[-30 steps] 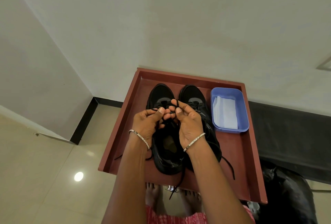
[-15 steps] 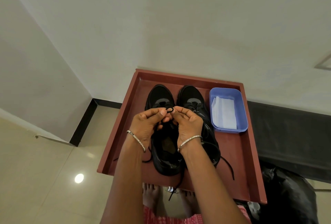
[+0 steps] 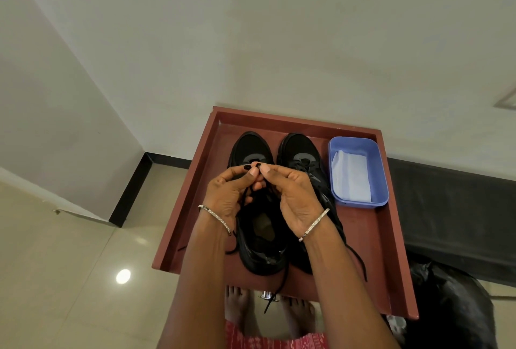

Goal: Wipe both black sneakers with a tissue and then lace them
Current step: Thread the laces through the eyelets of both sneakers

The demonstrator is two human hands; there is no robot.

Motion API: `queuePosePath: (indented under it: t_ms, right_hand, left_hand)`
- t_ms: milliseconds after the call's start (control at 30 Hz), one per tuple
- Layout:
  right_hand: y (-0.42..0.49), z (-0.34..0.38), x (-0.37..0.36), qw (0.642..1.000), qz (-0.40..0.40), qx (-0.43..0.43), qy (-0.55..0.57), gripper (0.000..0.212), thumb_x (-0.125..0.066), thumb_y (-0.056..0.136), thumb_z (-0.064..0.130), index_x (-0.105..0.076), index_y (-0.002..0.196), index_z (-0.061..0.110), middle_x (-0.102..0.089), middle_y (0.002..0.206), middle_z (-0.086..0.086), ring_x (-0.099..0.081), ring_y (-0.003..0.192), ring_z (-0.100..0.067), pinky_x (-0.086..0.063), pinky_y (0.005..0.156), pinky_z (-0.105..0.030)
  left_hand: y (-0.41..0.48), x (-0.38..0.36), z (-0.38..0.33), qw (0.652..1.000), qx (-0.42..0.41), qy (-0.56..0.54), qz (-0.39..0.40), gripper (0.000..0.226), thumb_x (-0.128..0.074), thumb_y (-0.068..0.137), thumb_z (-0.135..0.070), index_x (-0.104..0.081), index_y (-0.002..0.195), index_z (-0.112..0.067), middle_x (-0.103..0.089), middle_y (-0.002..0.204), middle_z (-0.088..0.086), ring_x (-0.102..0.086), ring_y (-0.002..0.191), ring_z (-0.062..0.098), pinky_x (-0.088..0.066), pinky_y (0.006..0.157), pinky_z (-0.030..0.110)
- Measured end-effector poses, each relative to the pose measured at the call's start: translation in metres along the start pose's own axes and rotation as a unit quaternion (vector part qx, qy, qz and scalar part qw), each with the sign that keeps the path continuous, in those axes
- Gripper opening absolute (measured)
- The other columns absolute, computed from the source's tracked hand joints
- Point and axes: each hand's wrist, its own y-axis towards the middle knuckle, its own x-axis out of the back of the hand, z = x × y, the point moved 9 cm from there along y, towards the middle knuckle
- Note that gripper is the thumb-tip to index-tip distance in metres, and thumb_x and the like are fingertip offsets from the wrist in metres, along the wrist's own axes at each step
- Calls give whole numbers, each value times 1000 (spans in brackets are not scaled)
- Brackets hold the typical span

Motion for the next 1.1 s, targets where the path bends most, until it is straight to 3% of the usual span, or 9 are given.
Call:
queuePosePath:
  t_ms: [100, 233, 367, 433, 533, 667, 767, 967, 1100]
  right_hand:
    - [3, -2, 5, 998, -53, 23, -28, 14, -68, 91, 5, -73, 101, -3, -64, 69, -13, -61, 64, -15, -55, 70, -27]
    - [5, -9, 17, 985, -163, 41, -34, 11, -69, 90, 4, -77, 83, 7, -65, 62, -6, -54, 54, -9, -49, 59, -20]
    - [8, -12, 20, 982, -188, 19, -20, 13, -68, 91, 6, -76, 81, 9, -66, 67, -5, -48, 52, -9, -47, 54, -20]
    - [11, -14, 23, 980, -196, 0, -7, 14, -66, 93, 6, -75, 82, 5, -63, 69, -11, -47, 50, -10, -46, 51, -19]
    - [16, -19, 29, 974, -224, -30, -22, 15, -65, 94, 8, -73, 81, 3, -60, 73, -16, -45, 47, -11, -42, 48, -21]
    - [19, -23, 31, 967, -241, -74, -29, 13, -67, 88, 5, -71, 76, 5, -60, 69, -13, -48, 52, -16, -41, 48, -26]
    - [20, -22, 29, 971, -219, -89, -29, 14, -67, 84, 2, -71, 71, 6, -62, 65, -8, -49, 49, -14, -41, 50, -26]
    - [23, -18, 28, 975, -209, -65, -45, 14, -61, 93, 2, -65, 82, 9, -59, 66, -5, -53, 54, -11, -39, 44, -20]
    - [25, -14, 23, 980, -191, -32, -38, 10, -65, 95, 9, -65, 84, 9, -54, 61, 1, -50, 52, -8, -41, 47, -20]
  left_hand:
    - [2, 3, 0, 999, -18, 13, -25, 11, -75, 83, -7, -75, 92, -13, -73, 71, 1, -65, 60, 9, -49, 49, 17]
    - [1, 3, -6, 994, -64, 71, -48, 16, -80, 80, -8, -75, 94, -9, -75, 79, 7, -71, 68, 11, -52, 54, 18]
    - [-2, -1, -19, 982, -134, 129, -26, 10, -78, 82, -4, -73, 86, -11, -76, 81, 5, -74, 72, 14, -54, 56, 19]
    - [-5, -8, -31, 955, -204, 214, -6, 12, -76, 84, -2, -71, 85, -13, -76, 89, 3, -75, 78, 15, -54, 58, 20]
    - [-10, -20, -40, 887, -296, 355, -1, 17, -71, 85, 5, -70, 81, -11, -75, 91, -4, -73, 80, 6, -59, 68, 23]
    - [-19, -30, -48, 803, -385, 454, -20, 21, -68, 86, 5, -71, 80, -15, -76, 86, -5, -73, 79, 5, -62, 76, 34]
    - [-19, -33, -47, 774, -406, 485, -25, 21, -66, 87, 4, -68, 84, -17, -75, 85, -5, -72, 81, 10, -61, 74, 39]
    - [-9, -33, -40, 776, -354, 522, -22, 17, -60, 94, -5, -52, 91, -19, -61, 85, 3, -59, 76, 19, -56, 66, 42]
    - [-8, -20, -36, 870, -281, 405, -14, 16, -62, 96, -6, -52, 88, -18, -64, 84, -1, -63, 76, 14, -55, 67, 28]
